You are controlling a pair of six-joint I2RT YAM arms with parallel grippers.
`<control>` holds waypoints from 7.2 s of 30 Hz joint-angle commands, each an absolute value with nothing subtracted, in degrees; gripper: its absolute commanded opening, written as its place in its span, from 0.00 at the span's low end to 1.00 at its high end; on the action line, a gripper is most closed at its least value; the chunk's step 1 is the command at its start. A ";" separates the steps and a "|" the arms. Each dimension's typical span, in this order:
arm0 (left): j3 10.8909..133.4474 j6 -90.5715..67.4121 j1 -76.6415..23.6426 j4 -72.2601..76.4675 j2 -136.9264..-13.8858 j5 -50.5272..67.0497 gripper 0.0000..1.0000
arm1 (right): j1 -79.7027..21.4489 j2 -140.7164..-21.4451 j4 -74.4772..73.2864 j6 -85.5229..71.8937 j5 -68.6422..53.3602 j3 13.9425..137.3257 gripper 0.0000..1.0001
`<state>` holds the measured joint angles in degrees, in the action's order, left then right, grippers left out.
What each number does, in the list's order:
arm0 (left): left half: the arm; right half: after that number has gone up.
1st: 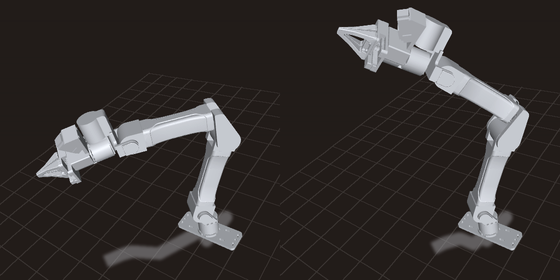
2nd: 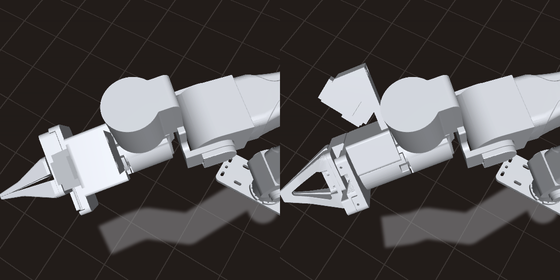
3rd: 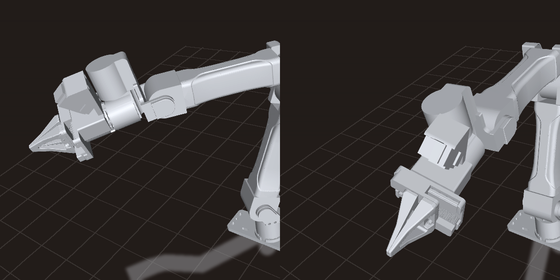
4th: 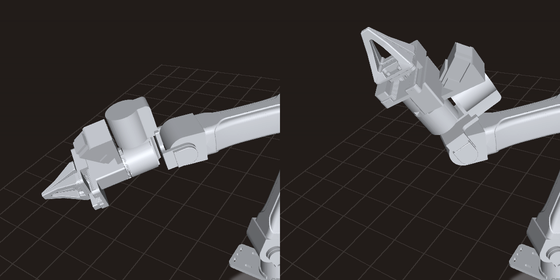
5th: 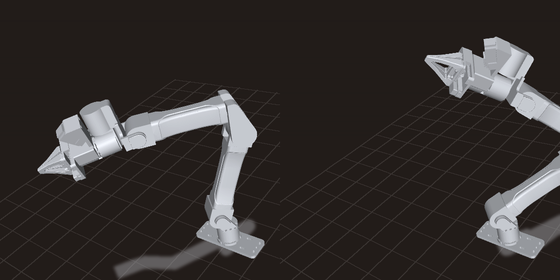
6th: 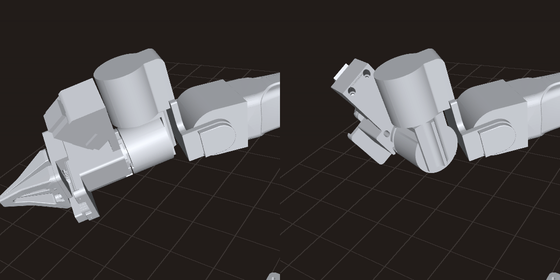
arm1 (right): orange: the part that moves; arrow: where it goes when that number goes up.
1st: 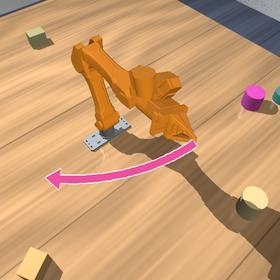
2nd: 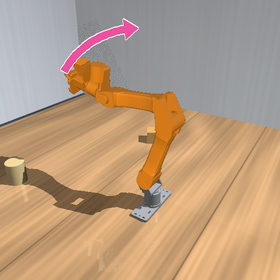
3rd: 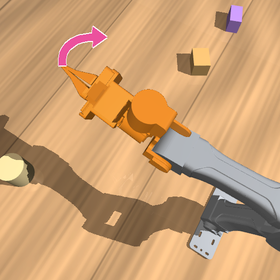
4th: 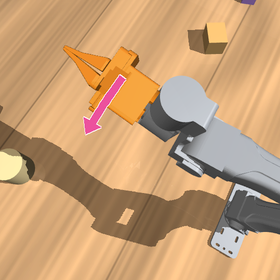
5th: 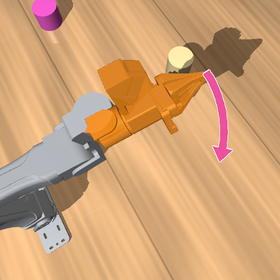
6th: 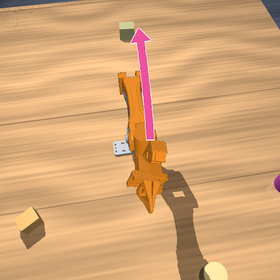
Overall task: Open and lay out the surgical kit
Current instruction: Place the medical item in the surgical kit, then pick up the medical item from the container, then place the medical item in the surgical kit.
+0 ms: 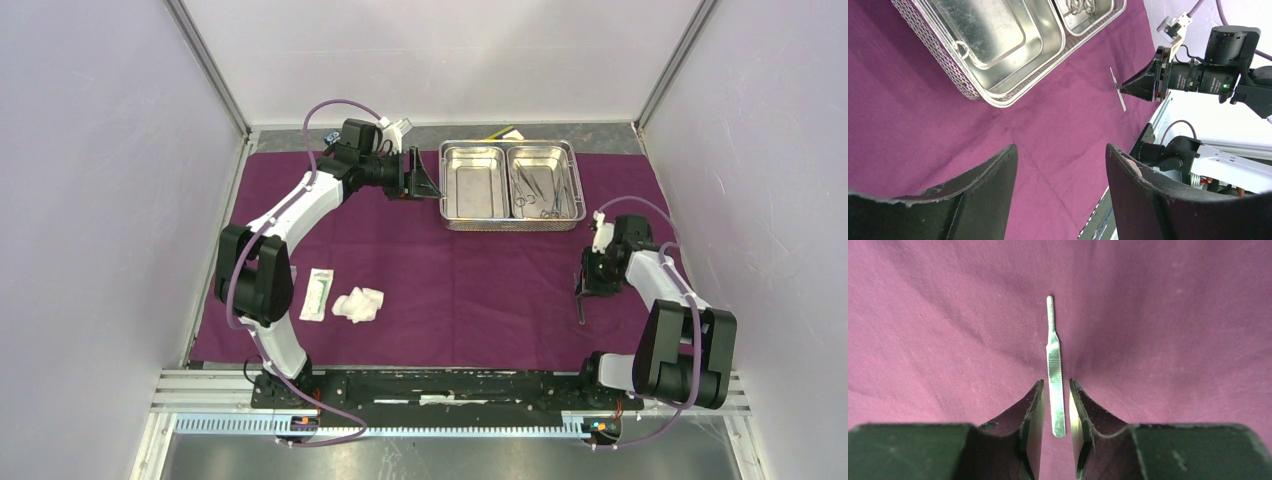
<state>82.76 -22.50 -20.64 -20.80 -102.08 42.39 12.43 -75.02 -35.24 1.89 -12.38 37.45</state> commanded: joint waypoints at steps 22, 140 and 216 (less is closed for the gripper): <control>83.77 -12.18 -20.26 -21.88 -93.79 31.95 1.00 | 2.64 -69.94 -17.23 7.61 -12.93 54.64 0.69; 67.68 -5.80 -3.70 -19.07 -76.91 30.06 1.00 | -3.61 -125.96 -22.96 22.76 -6.77 97.01 0.32; 72.86 -11.05 -25.27 3.39 -88.33 47.87 0.87 | -17.34 -89.23 29.97 -25.09 -65.96 58.45 0.00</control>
